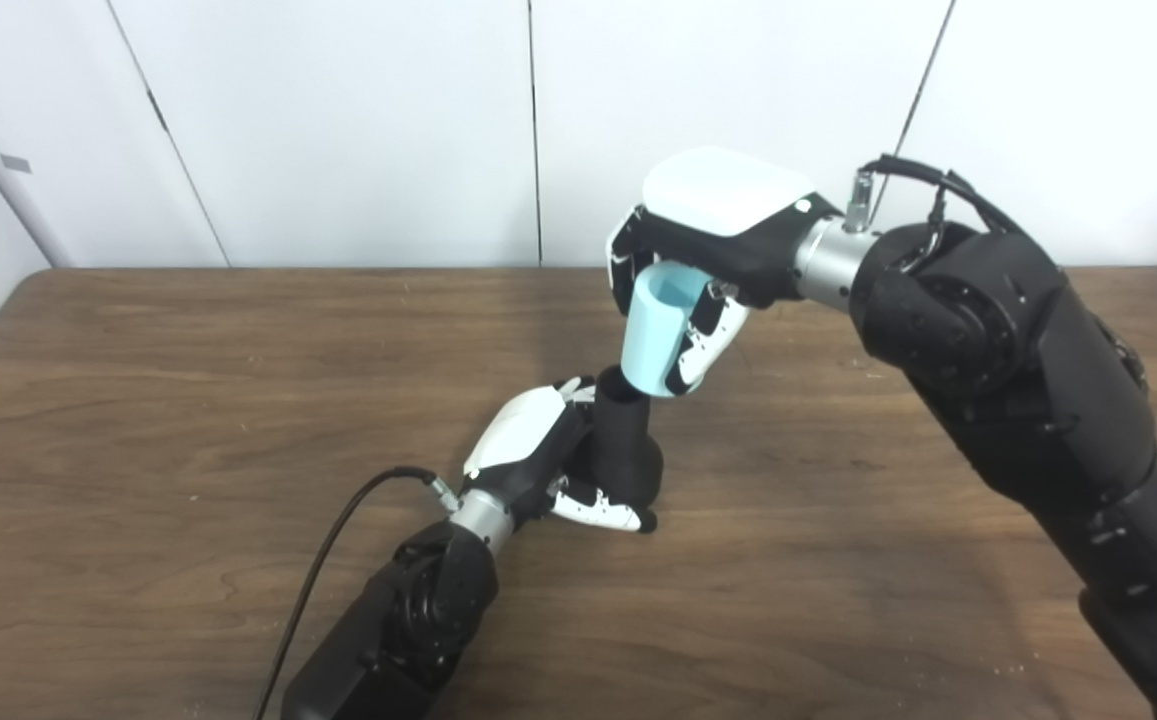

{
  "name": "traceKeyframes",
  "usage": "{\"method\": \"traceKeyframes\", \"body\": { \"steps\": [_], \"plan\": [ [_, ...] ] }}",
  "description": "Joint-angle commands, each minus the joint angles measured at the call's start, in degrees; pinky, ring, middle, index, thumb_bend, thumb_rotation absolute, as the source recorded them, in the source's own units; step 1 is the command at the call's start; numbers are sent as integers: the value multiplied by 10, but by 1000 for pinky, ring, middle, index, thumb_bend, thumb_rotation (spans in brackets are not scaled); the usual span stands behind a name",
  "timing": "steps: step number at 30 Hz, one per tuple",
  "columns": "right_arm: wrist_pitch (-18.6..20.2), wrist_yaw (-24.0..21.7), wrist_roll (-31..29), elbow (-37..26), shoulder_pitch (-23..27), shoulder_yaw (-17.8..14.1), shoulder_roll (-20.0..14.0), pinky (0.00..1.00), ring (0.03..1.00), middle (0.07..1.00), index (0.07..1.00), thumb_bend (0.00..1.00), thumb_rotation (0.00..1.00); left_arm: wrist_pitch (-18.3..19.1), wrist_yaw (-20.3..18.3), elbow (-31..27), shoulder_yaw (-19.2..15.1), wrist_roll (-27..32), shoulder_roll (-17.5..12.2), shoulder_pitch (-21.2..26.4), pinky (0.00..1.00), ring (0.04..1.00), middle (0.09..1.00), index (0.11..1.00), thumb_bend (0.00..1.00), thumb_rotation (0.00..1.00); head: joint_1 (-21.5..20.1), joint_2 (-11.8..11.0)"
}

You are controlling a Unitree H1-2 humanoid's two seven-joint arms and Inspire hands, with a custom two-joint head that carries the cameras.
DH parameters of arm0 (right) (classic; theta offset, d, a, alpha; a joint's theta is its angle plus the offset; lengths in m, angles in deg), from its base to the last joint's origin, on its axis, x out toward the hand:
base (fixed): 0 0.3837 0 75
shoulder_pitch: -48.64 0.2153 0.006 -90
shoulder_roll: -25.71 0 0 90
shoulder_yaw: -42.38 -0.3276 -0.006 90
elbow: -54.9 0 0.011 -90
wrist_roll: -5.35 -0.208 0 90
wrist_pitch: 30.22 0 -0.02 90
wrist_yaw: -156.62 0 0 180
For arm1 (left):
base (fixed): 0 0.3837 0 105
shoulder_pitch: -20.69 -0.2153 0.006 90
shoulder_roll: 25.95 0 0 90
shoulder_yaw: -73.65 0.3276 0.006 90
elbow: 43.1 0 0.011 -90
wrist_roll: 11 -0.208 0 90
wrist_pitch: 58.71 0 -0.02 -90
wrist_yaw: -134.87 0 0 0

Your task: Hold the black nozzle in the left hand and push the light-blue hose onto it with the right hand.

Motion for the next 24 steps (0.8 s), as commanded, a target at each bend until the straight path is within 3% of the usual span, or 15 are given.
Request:
{"method": "traceKeyframes", "body": {
  "steps": [1,24],
  "plan": [
    [-13,17,9,-5,26,-11,0,311,433,496,470,500,0,69,-70,63,39,-20,-5,-49,1000,1000,893,481,521,40,0,1],
    [3,22,21,-17,19,-35,37,307,443,499,476,500,0,75,-72,61,46,-25,-5,-51,1000,1000,893,481,521,41,5,7]
  ]
}}
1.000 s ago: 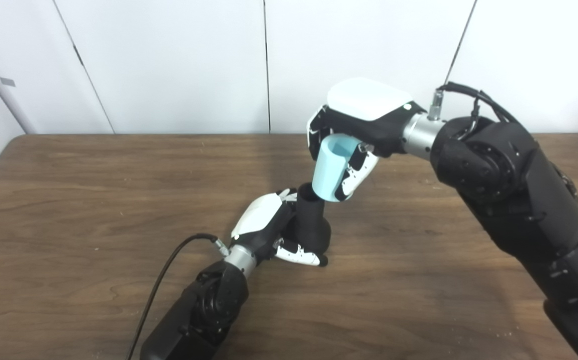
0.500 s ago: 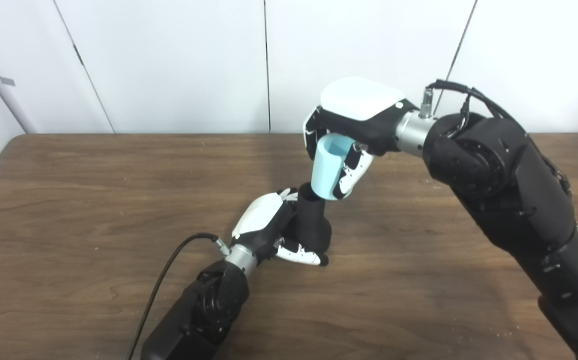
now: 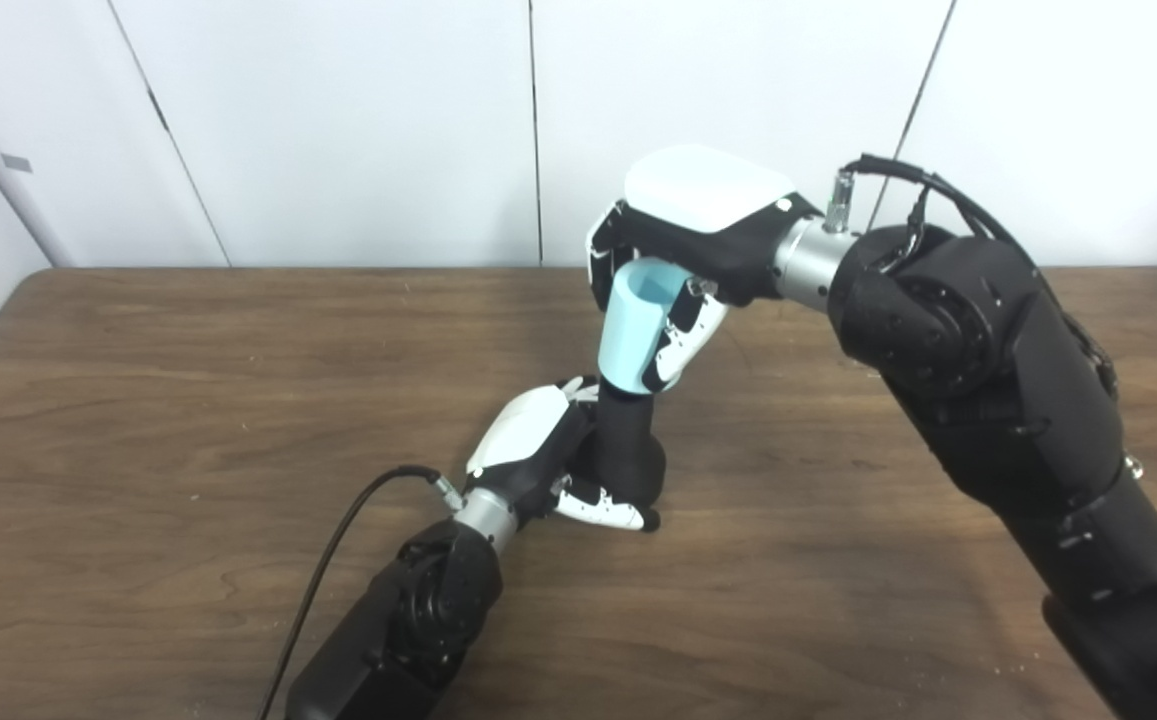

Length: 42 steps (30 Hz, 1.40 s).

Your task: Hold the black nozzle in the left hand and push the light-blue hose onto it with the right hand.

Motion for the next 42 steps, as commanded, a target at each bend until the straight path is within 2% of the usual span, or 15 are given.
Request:
{"method": "traceKeyframes", "body": {
  "steps": [1,13,27,42],
  "plan": [
    [-1,21,6,-16,21,-12,4,307,441,500,476,500,0,67,-72,61,41,-20,-8,-54,1000,1000,893,481,521,41,1,1],
    [-11,27,7,-2,6,-10,15,316,432,493,468,500,0,73,-75,56,41,-20,-9,-56,1000,1000,892,480,521,40,6,10],
    [-15,30,6,25,1,-1,20,328,440,484,461,502,0,72,-75,57,41,-19,-8,-56,1000,1000,891,480,521,40,4,11],
    [-20,41,19,56,19,11,31,325,436,487,463,502,0,74,-76,64,44,-20,-5,-54,1000,1000,891,481,520,40,4,11]
  ]
}}
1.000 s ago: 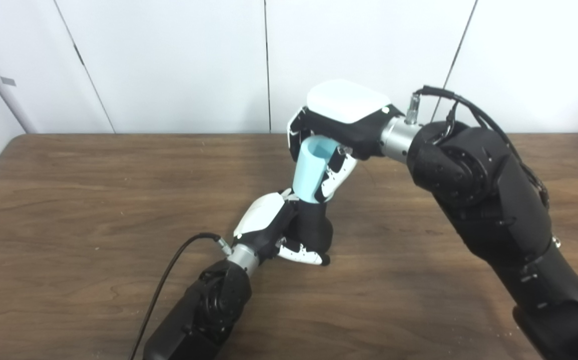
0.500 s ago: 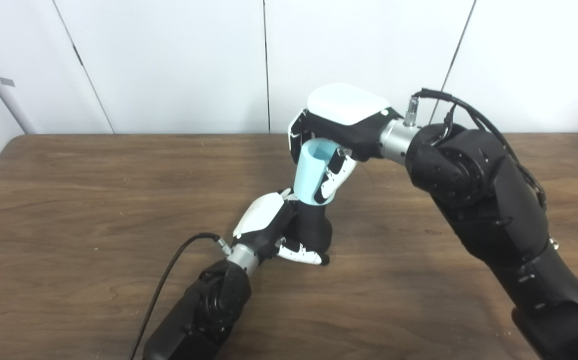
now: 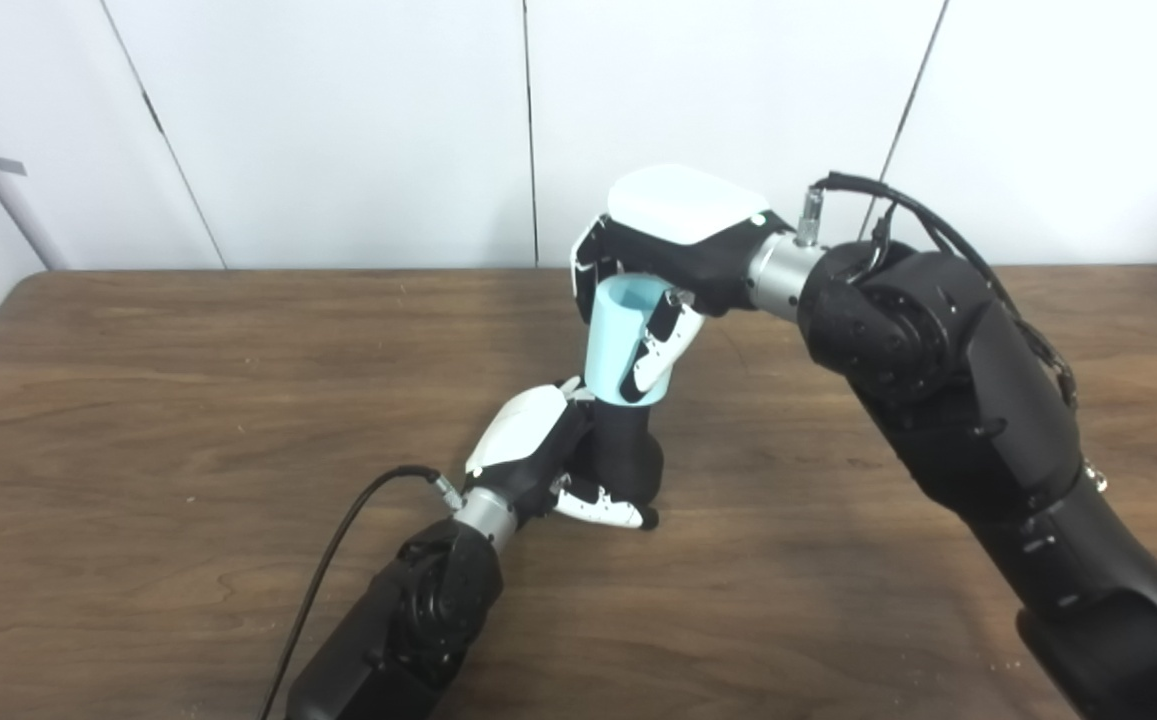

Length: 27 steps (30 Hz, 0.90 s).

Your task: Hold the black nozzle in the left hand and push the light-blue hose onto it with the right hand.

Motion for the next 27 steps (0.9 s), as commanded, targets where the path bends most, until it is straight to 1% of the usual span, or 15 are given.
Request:
{"method": "traceKeyframes", "body": {
  "steps": [1,6,11,15,22,27],
  "plan": [
    [-5,18,19,9,25,5,5,325,436,487,463,501,0,67,-77,66,44,-17,-5,-54,1000,1000,891,481,520,40,1,1],
    [-5,17,27,4,21,14,10,322,440,489,464,501,0,66,-78,68,44,-16,-6,-52,1000,1000,891,481,520,40,0,2],
    [-17,15,30,1,20,25,10,316,442,490,471,500,0,67,-80,67,44,-15,-7,-52,1000,1000,891,481,520,39,1,4],
    [-28,4,27,2,23,32,1,308,436,488,493,499,0,70,-82,65,43,-14,-8,-50,1000,1000,891,480,520,39,1,5],
    [-37,-17,24,-6,25,36,-13,307,434,490,495,499,0,70,-82,72,43,-13,-6,-45,1000,1000,891,481,520,39,-2,5],
    [-36,-23,30,-6,29,38,-16,305,424,493,504,497,0,68,-82,73,43,-13,-5,-43,1000,1000,891,481,520,40,-3,5]
  ]
}}
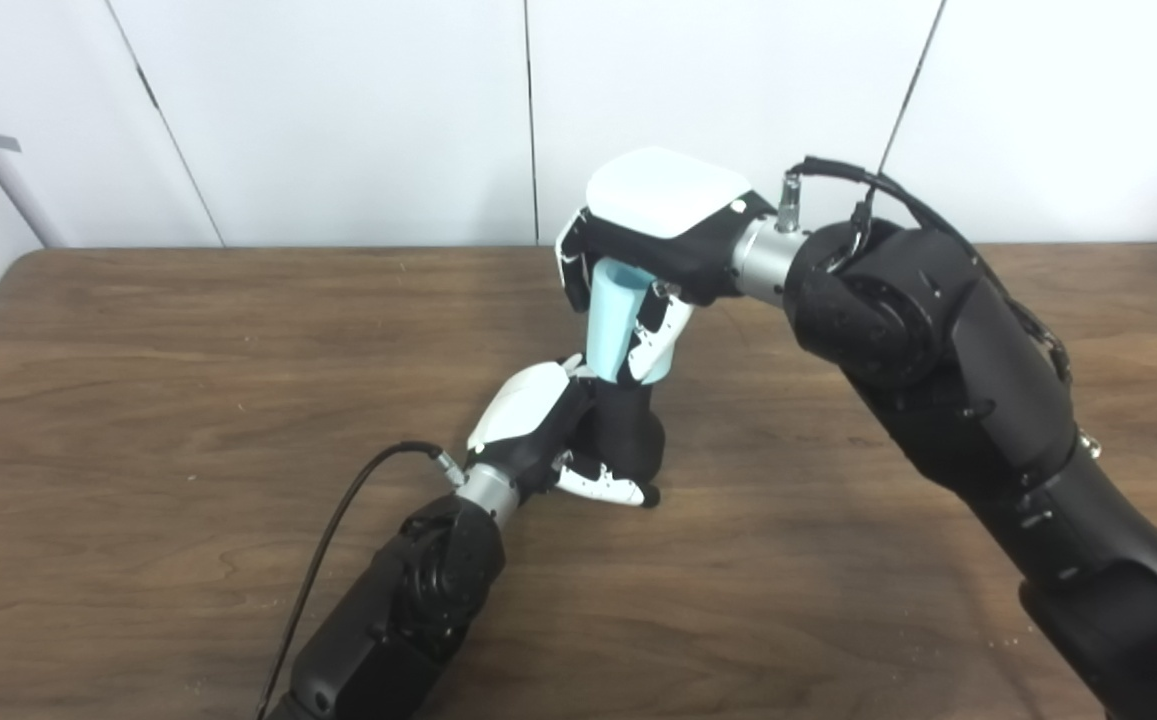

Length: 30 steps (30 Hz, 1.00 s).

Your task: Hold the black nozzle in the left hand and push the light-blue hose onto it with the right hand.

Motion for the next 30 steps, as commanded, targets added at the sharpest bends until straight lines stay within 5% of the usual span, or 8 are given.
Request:
{"method": "traceKeyframes", "body": {
  "steps": [1,30],
  "plan": [
    [-6,-11,8,-2,17,3,-10,306,423,494,504,497,0,65,-82,72,43,-13,-5,-47,1000,1000,891,481,520,41,0,1],
    [47,15,-23,-18,16,-46,13,312,442,496,479,500,0,69,-82,75,45,-12,-3,-47,1000,1000,890,481,520,40,-2,0]
  ]
}}
